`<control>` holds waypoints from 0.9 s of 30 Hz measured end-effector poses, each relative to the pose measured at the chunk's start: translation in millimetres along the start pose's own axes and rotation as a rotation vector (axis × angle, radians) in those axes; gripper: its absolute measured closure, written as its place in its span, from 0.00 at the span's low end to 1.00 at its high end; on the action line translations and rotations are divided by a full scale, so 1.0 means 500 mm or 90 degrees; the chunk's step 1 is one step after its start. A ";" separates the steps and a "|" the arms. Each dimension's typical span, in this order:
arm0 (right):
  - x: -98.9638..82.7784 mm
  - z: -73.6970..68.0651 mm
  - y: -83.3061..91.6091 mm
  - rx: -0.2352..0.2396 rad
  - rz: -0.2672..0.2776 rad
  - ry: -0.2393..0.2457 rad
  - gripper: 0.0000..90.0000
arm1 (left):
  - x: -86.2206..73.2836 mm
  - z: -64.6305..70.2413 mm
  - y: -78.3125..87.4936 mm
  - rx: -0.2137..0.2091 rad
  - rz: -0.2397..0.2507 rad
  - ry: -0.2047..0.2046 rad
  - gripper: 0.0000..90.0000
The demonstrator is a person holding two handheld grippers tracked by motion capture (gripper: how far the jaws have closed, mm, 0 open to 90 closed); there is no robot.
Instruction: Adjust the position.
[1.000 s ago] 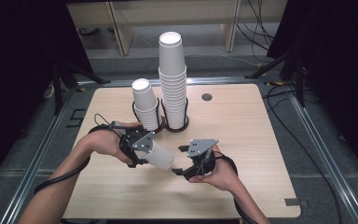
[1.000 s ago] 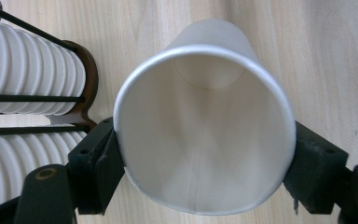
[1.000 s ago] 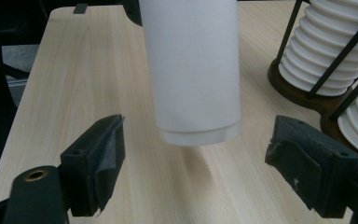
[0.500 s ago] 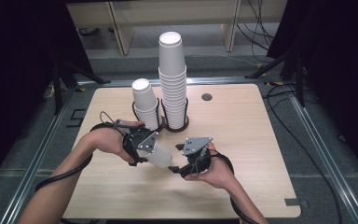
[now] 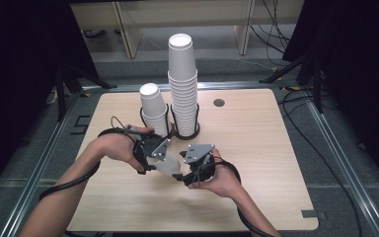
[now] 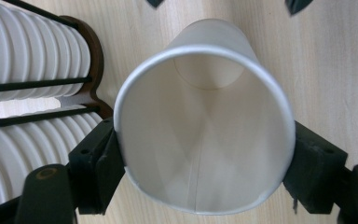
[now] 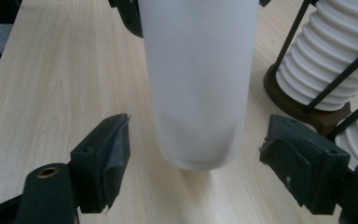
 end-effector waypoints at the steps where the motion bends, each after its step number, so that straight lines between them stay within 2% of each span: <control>1: 0.000 0.000 0.000 0.000 0.000 0.000 0.26 | 0.001 0.001 0.000 -0.004 -0.001 0.000 0.25; 4: 0.002 -0.005 -0.010 0.004 -0.005 -0.030 0.26 | 0.005 0.001 0.001 -0.002 0.001 -0.003 0.25; 6: 0.004 -0.005 -0.013 0.003 -0.004 -0.035 0.26 | 0.005 0.001 0.001 -0.003 0.001 -0.003 0.25; 7: 0.007 0.000 -0.016 0.002 0.004 -0.014 0.25 | 0.006 0.001 0.001 -0.003 0.003 -0.002 0.25; 8: 0.007 0.000 -0.016 0.002 0.004 -0.014 0.25 | 0.006 0.001 0.001 -0.003 0.003 -0.002 0.25; 9: 0.008 -0.003 -0.017 0.001 0.002 -0.034 0.25 | 0.006 0.001 0.001 -0.004 0.003 -0.004 0.25; 11: 0.010 -0.003 -0.019 -0.001 0.005 -0.036 0.25 | 0.008 -0.001 0.001 0.000 0.004 -0.005 0.25; 15: 0.019 0.004 -0.024 -0.002 0.019 -0.003 0.25 | 0.013 0.002 0.001 -0.002 0.011 -0.007 0.25; 19: 0.018 0.003 -0.027 -0.001 0.019 -0.001 0.25 | 0.014 0.000 0.002 0.000 0.013 -0.006 0.25; 22: 0.019 0.004 -0.028 -0.001 0.021 -0.001 0.25 | 0.015 0.003 0.002 -0.006 0.015 -0.005 0.25; 23: 0.016 -0.004 -0.027 0.003 0.014 -0.032 0.25 | 0.015 0.002 0.002 -0.004 0.014 -0.007 0.25; 27: 0.017 -0.006 -0.030 0.006 0.015 -0.034 0.25 | 0.018 0.000 0.002 -0.001 0.020 -0.008 0.25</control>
Point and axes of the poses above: each handheld gripper's, and its own axes: y roughly backward along the jaws, x roughly out of its top, z roughly to its right, the point moved 9 cm from there along -y, roughly forward along the jaws, and after that the axes turned 3 degrees about -y, right-handed, at the moved point
